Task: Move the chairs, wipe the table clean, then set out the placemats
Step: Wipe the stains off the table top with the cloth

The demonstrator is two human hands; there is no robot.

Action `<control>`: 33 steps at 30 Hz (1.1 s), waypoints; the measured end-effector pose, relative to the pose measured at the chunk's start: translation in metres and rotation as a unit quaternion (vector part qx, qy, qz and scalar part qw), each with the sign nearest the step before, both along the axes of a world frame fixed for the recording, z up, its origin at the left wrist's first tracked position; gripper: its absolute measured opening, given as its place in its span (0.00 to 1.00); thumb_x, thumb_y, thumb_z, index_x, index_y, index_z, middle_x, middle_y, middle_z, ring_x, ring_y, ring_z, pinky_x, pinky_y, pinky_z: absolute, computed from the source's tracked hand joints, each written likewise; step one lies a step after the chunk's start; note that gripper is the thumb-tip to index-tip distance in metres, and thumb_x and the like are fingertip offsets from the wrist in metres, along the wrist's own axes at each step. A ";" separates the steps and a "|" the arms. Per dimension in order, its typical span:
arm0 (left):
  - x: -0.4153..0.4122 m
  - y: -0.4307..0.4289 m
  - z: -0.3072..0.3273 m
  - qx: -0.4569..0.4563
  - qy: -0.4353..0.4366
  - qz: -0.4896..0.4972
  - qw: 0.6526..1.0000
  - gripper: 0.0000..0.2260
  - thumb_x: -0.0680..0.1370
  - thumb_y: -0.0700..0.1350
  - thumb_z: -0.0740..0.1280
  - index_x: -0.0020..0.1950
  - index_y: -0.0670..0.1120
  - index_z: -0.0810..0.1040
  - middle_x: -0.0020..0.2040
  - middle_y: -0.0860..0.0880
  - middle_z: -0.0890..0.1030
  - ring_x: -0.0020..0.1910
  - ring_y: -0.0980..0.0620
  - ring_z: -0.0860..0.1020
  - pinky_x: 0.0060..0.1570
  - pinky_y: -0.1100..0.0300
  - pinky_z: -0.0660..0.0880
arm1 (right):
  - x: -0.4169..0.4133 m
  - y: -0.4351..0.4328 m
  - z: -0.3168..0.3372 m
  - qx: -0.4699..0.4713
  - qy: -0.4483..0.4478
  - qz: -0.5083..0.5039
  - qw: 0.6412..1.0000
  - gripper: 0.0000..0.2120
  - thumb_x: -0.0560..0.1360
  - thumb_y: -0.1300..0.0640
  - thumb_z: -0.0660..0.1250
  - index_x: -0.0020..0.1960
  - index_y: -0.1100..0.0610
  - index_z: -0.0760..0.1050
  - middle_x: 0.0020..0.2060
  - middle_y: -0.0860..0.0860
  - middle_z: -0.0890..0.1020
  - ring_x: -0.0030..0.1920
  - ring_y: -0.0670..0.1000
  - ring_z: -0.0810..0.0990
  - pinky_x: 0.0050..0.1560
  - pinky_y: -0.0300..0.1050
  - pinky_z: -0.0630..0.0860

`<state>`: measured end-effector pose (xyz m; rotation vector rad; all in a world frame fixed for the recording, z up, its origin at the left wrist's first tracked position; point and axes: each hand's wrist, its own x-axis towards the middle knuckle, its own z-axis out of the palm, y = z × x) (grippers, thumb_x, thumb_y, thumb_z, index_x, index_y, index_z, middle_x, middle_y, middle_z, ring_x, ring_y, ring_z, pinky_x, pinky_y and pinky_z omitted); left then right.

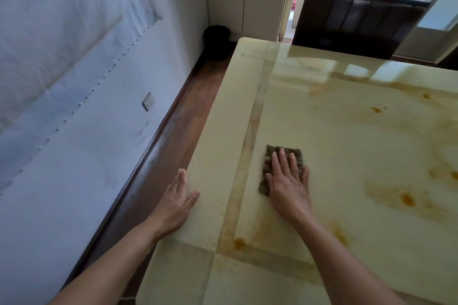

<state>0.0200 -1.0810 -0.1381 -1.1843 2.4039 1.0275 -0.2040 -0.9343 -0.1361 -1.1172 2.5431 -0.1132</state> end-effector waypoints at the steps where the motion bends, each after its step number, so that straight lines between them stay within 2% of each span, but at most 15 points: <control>1: 0.000 -0.001 0.000 0.000 0.003 0.001 1.000 0.32 0.82 0.55 0.48 0.76 0.43 0.33 0.77 0.48 0.34 0.74 0.58 0.36 0.72 0.62 0.37 | 0.002 -0.002 -0.001 0.001 0.000 -0.017 1.000 0.27 0.82 0.47 0.43 0.78 0.50 0.38 0.76 0.46 0.36 0.75 0.48 0.33 0.74 0.56 0.33; 5: 0.006 -0.004 0.005 0.011 0.005 -0.013 1.000 0.31 0.82 0.55 0.47 0.76 0.42 0.35 0.77 0.46 0.36 0.76 0.54 0.37 0.72 0.61 0.37 | 0.028 -0.029 0.003 0.017 -0.041 -0.052 0.998 0.28 0.82 0.48 0.45 0.78 0.53 0.38 0.76 0.48 0.35 0.75 0.52 0.32 0.74 0.58 0.33; 11: 0.037 0.005 0.014 0.013 0.036 -0.013 0.999 0.29 0.82 0.54 0.47 0.77 0.43 0.38 0.78 0.48 0.38 0.76 0.56 0.39 0.68 0.66 0.36 | 0.126 -0.056 0.008 0.002 -0.078 0.094 0.993 0.29 0.82 0.46 0.45 0.76 0.52 0.34 0.72 0.47 0.29 0.71 0.51 0.25 0.71 0.57 0.28; 16: 0.058 0.006 0.020 0.024 0.059 -0.003 0.998 0.28 0.82 0.54 0.47 0.77 0.44 0.40 0.78 0.48 0.42 0.77 0.56 0.41 0.71 0.63 0.39 | 0.197 -0.043 0.007 -0.006 -0.108 0.182 0.977 0.30 0.81 0.50 0.47 0.77 0.54 0.35 0.74 0.48 0.31 0.70 0.50 0.24 0.73 0.58 0.29; 17: 0.060 0.008 0.020 0.026 0.060 -0.015 0.998 0.31 0.81 0.59 0.45 0.77 0.45 0.41 0.78 0.48 0.42 0.76 0.57 0.41 0.71 0.63 0.38 | 0.201 -0.038 0.006 -0.005 -0.110 0.190 0.976 0.30 0.81 0.51 0.47 0.77 0.53 0.35 0.74 0.47 0.30 0.70 0.50 0.24 0.73 0.58 0.30; 19: 0.062 0.009 0.017 0.017 0.065 -0.041 0.997 0.46 0.69 0.75 0.37 0.77 0.45 0.41 0.78 0.49 0.41 0.74 0.60 0.38 0.71 0.64 0.37 | 0.198 -0.029 0.006 -0.003 -0.101 0.199 0.975 0.29 0.82 0.51 0.46 0.77 0.52 0.34 0.72 0.45 0.29 0.71 0.49 0.25 0.73 0.55 0.30; 20: 0.063 0.008 0.013 0.009 0.060 -0.052 0.997 0.53 0.62 0.79 0.32 0.77 0.46 0.41 0.78 0.49 0.40 0.72 0.61 0.36 0.70 0.64 0.36 | 0.194 -0.023 0.006 0.001 -0.089 0.203 0.975 0.29 0.82 0.51 0.46 0.77 0.52 0.34 0.72 0.45 0.29 0.72 0.48 0.25 0.73 0.54 0.29; 22: 0.064 0.007 0.006 -0.010 0.041 -0.083 0.996 0.58 0.56 0.80 0.28 0.77 0.46 0.41 0.78 0.50 0.39 0.71 0.62 0.34 0.70 0.63 0.35 | 0.181 -0.011 0.006 0.014 -0.063 0.200 0.978 0.28 0.82 0.50 0.45 0.77 0.51 0.34 0.74 0.46 0.31 0.73 0.48 0.26 0.72 0.52 0.28; 24: 0.062 0.009 0.005 -0.021 0.016 -0.118 0.993 0.52 0.62 0.78 0.31 0.77 0.45 0.41 0.77 0.51 0.38 0.71 0.61 0.34 0.71 0.61 0.36 | 0.166 0.008 0.008 0.031 -0.043 0.177 0.983 0.28 0.82 0.49 0.44 0.76 0.51 0.33 0.74 0.46 0.31 0.73 0.48 0.26 0.73 0.52 0.28; 26: 0.062 0.009 0.005 -0.039 -0.017 -0.142 0.989 0.36 0.77 0.66 0.41 0.77 0.45 0.40 0.78 0.49 0.37 0.74 0.57 0.35 0.72 0.58 0.37 | 0.148 0.031 0.008 0.050 -0.026 0.148 0.987 0.28 0.81 0.47 0.41 0.76 0.50 0.32 0.74 0.45 0.30 0.72 0.48 0.26 0.72 0.49 0.26; 27: 0.062 0.009 0.004 -0.046 -0.027 -0.149 0.987 0.30 0.81 0.59 0.43 0.77 0.44 0.40 0.78 0.48 0.37 0.75 0.55 0.35 0.73 0.57 0.37 | 0.140 0.044 0.009 0.059 -0.015 0.136 0.989 0.28 0.79 0.44 0.37 0.74 0.49 0.30 0.74 0.45 0.30 0.72 0.48 0.25 0.69 0.48 0.23; 29: 0.062 0.008 0.004 -0.056 -0.045 -0.165 0.984 0.28 0.82 0.55 0.43 0.77 0.44 0.39 0.77 0.48 0.36 0.76 0.53 0.36 0.73 0.55 0.38 | 0.127 0.069 0.010 0.076 0.010 0.115 0.990 0.32 0.71 0.41 0.28 0.72 0.49 0.27 0.73 0.45 0.28 0.72 0.49 0.25 0.64 0.46 0.19; 30: 0.062 0.007 0.005 -0.058 -0.052 -0.172 0.982 0.27 0.82 0.55 0.43 0.77 0.44 0.38 0.77 0.48 0.36 0.76 0.53 0.36 0.74 0.55 0.38 | 0.123 0.079 0.010 0.083 0.018 0.101 0.991 0.34 0.69 0.40 0.27 0.73 0.50 0.28 0.72 0.45 0.28 0.72 0.49 0.25 0.62 0.45 0.18; 31: 0.062 0.007 0.005 -0.059 -0.056 -0.176 0.981 0.27 0.82 0.55 0.42 0.77 0.44 0.38 0.77 0.48 0.36 0.76 0.53 0.36 0.74 0.55 0.38 | 0.120 0.085 0.011 0.089 0.023 0.086 0.992 0.34 0.70 0.40 0.28 0.74 0.51 0.29 0.72 0.46 0.27 0.72 0.50 0.25 0.62 0.45 0.17; 33: 0.062 0.007 0.005 -0.065 -0.057 -0.181 0.980 0.27 0.82 0.55 0.42 0.77 0.44 0.38 0.77 0.48 0.36 0.76 0.53 0.36 0.74 0.54 0.38 | 0.125 0.084 0.013 0.099 0.009 0.051 0.994 0.30 0.79 0.46 0.38 0.76 0.54 0.33 0.71 0.48 0.27 0.73 0.51 0.27 0.67 0.47 0.20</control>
